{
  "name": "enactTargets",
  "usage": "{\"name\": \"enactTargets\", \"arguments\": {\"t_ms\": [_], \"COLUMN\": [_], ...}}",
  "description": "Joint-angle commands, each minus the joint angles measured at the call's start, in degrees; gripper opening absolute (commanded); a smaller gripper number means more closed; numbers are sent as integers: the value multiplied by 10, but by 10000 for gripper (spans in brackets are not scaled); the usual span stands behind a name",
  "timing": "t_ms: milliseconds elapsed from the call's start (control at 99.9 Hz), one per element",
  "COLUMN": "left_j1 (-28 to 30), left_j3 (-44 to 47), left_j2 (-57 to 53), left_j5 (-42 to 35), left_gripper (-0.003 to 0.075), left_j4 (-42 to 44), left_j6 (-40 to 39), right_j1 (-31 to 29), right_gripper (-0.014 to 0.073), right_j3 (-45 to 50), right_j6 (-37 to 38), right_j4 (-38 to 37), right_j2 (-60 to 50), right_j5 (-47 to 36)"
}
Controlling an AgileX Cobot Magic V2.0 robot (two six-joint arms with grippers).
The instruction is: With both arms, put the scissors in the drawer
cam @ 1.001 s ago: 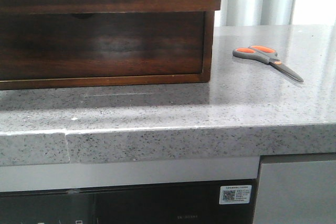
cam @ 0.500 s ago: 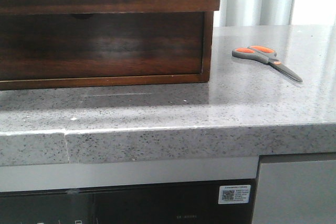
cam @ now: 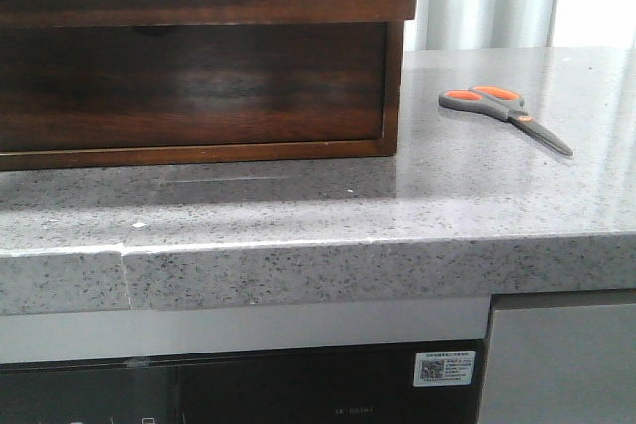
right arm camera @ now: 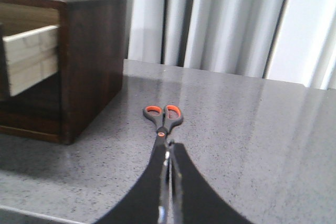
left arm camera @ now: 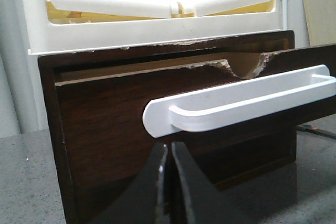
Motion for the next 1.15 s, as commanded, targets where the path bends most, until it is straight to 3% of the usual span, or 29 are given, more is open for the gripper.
{"name": "enactTargets", "arguments": {"t_ms": [0, 310, 1141], "left_j1": [-6, -6, -6], "left_j3": [-15, 0, 5], "left_j2": [7, 7, 7], "left_j5": [-26, 4, 1], "left_gripper": [-20, -20, -20], "left_j4": [-15, -14, -14], "left_j6": [-7, -7, -7], "right_j1": [-2, -2, -2], "right_gripper": [-66, -66, -66], "right_j3": [40, 150, 156], "right_j6": [-4, -4, -4], "right_j4": [6, 6, 6], "right_j2": [-13, -13, -13], "right_j5": [-119, -175, -167]}}
